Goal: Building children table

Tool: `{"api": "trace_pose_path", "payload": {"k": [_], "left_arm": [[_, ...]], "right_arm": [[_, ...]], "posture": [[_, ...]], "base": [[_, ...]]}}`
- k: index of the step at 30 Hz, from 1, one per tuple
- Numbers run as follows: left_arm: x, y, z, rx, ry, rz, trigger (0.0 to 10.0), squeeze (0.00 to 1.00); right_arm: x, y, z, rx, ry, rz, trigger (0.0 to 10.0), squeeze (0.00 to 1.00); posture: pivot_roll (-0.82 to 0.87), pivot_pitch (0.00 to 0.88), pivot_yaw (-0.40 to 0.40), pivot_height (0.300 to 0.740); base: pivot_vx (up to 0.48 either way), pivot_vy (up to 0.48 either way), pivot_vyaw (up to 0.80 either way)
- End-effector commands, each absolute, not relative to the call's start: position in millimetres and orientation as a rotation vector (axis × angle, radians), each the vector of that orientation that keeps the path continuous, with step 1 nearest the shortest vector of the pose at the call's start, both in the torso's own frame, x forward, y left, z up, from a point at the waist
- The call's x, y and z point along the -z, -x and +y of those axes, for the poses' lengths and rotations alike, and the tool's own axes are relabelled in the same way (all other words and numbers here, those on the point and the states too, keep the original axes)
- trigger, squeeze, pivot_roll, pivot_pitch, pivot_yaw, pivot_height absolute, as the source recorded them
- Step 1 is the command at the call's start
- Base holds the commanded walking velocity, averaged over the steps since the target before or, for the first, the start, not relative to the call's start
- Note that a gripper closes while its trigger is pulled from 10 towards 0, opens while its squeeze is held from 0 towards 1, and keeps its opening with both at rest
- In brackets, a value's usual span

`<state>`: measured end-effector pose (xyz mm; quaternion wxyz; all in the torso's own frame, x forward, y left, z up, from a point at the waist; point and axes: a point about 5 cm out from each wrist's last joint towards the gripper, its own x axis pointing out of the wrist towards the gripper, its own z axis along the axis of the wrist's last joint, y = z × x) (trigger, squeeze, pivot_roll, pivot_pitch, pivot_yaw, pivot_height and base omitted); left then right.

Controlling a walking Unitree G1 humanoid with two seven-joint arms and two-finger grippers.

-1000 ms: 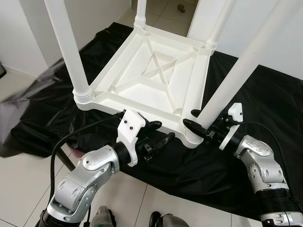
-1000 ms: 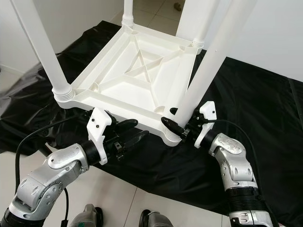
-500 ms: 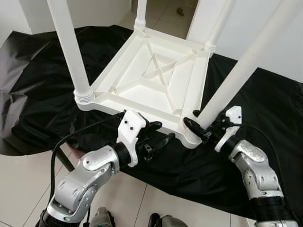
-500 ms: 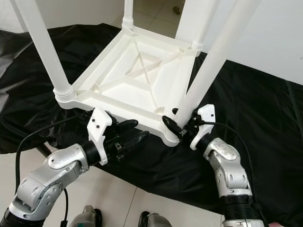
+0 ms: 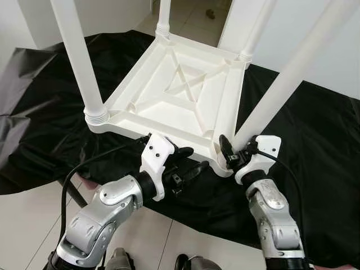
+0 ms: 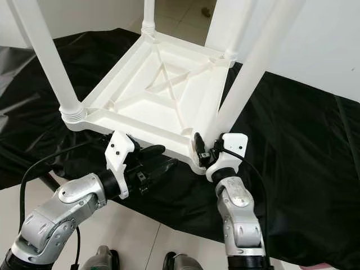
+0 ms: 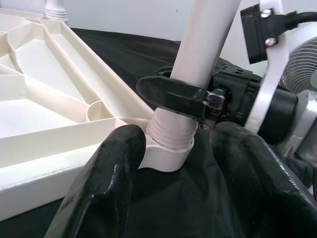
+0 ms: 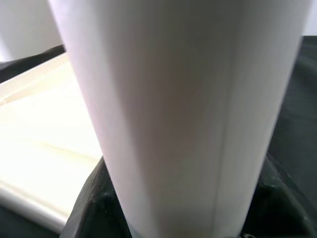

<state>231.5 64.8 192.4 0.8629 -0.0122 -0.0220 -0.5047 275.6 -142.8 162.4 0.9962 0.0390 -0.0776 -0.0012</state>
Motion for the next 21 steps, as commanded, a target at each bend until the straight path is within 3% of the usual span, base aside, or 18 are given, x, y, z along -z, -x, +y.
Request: {"api": "trace_pose_path", "payload": {"k": [1, 10, 11, 12, 21], "left_arm": [[-193.4, -227.4, 60.9, 1.091, 0.031, -0.051, 10.0, 0.00], [-193.6, -227.8, 61.6, 1.077, 0.034, -0.051, 10.0, 0.00], [-193.9, -228.0, 61.7, 1.071, 0.035, -0.053, 10.0, 0.00], [-194.3, -227.9, 61.7, 1.068, 0.037, -0.054, 10.0, 0.00], [-194.9, -227.4, 62.8, 1.059, 0.040, -0.057, 10.0, 0.00]], "right_arm": [[-150.0, -275.8, -157.6, 0.153, -0.060, -0.092, 10.0, 0.00], [-150.6, -274.7, -145.9, 0.125, -0.072, -0.068, 10.0, 0.00], [-152.0, -274.7, -146.7, 0.124, -0.073, -0.076, 10.0, 0.11], [-153.2, -275.0, -145.9, 0.113, -0.086, -0.082, 10.0, 1.00], [-161.4, -280.3, -154.4, 0.032, -0.082, -0.141, 10.0, 1.00]], "posture": [[0.09, 0.146, -0.106, 0.740], [0.10, 0.158, -0.118, 0.740], [0.10, 0.159, -0.122, 0.740], [0.10, 0.161, -0.124, 0.740], [0.10, 0.167, -0.121, 0.740]], "base": [[0.000, 0.000, 0.00], [0.000, 0.000, 0.00], [0.000, 0.000, 0.00], [0.000, 0.000, 0.00], [0.000, 0.000, 0.00]]}}
